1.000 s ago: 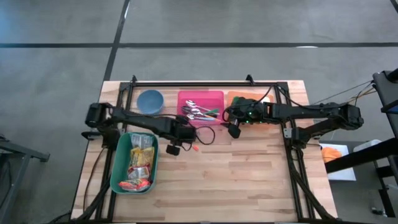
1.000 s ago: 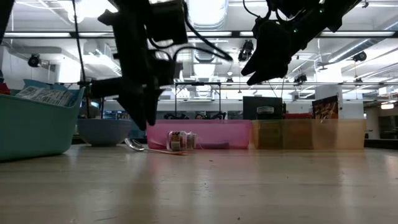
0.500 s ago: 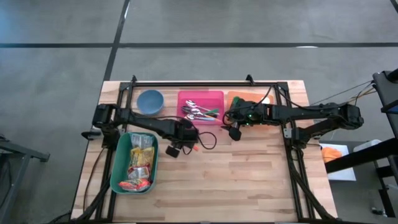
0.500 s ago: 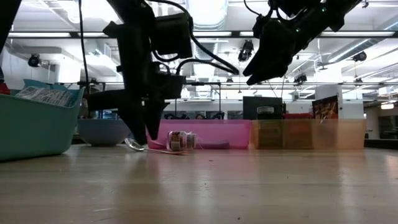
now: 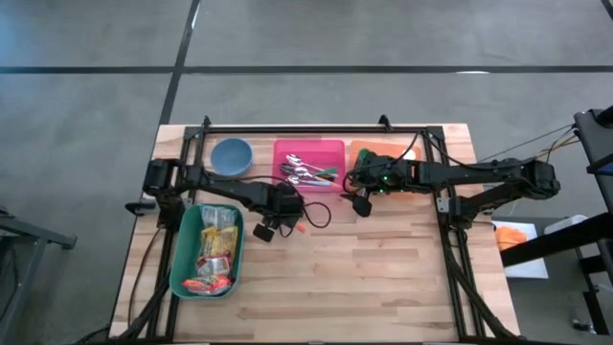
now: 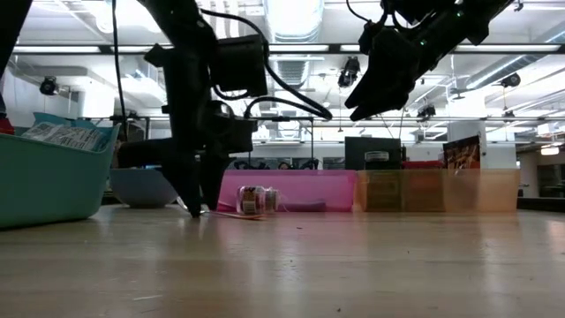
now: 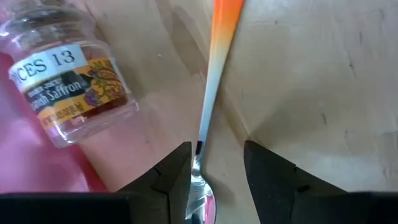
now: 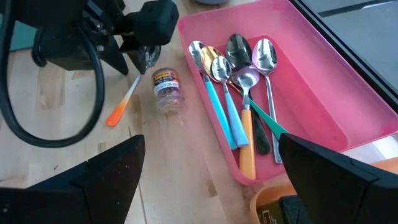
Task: Pick & Place Food Item
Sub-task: Put the orange spoon into the pink bin
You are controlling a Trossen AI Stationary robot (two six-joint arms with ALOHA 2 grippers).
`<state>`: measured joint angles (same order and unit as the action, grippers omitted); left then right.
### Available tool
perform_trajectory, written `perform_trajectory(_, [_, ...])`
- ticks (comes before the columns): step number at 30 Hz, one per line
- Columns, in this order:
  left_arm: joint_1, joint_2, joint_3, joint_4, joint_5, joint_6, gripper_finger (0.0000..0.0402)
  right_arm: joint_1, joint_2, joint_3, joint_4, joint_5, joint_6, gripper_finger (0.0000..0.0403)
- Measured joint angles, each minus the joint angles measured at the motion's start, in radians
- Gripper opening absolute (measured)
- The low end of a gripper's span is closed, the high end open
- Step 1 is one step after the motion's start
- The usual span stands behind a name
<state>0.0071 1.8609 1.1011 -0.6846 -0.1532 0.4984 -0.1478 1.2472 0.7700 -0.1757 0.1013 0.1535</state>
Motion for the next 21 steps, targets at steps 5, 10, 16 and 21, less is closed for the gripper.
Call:
perform_trajectory(5, [0.003,-0.005,-0.024,0.018,0.038,-0.001,0.0134,0.000,0.000,0.000,0.000,0.000,0.001,0.0365])
perform_trajectory(10, [0.002,-0.004,-0.025,0.016,0.051,-0.005,0.0062,0.000,0.000,0.000,0.001,0.000,0.004,0.0365])
perform_trajectory(16, [0.001,-0.003,-0.027,0.024,0.052,-0.017,0.0009,0.000,0.000,0.000,0.001,0.000,0.004,0.0365])
perform_trajectory(21, [-0.001,-0.007,-0.027,0.018,0.049,-0.049,0.0002,0.000,0.000,0.000,0.001,0.000,0.003,0.0365])
